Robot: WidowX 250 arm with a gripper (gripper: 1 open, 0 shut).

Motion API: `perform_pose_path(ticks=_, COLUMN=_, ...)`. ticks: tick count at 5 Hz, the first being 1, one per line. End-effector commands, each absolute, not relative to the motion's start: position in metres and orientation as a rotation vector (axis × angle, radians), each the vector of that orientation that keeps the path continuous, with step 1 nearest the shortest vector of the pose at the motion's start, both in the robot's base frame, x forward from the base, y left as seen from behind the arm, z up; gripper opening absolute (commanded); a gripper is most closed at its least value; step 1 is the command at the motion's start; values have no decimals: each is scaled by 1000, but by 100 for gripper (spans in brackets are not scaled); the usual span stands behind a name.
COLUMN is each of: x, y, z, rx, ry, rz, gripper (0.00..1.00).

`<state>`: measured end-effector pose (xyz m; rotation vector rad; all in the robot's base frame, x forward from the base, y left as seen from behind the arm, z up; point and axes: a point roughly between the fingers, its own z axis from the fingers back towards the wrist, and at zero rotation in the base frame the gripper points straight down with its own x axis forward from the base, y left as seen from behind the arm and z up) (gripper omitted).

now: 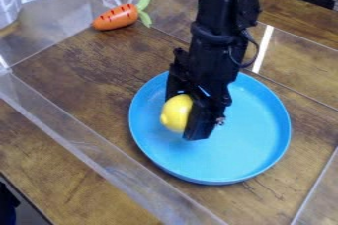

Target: Put the lemon on the blue tray

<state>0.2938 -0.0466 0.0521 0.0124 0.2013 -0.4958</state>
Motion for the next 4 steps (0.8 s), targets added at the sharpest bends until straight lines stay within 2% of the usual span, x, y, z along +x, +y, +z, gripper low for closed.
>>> perform_pose_path(ticks=1, x=299, y=-54, z=50, rx=11, ry=160, rz=-553, gripper=0)
perform_pose_path(ticks=2, x=291, y=-57, z=40, rx=5, ry=169, rz=-522, gripper=0)
perform_pose_path(ticks=3, x=298, y=-57, z=47, rx=11, ry=177, rz=-457, gripper=100)
perform_pose_path(ticks=4, x=309, y=-55, z=59, rx=22, ry=171, rz=-375, gripper=0)
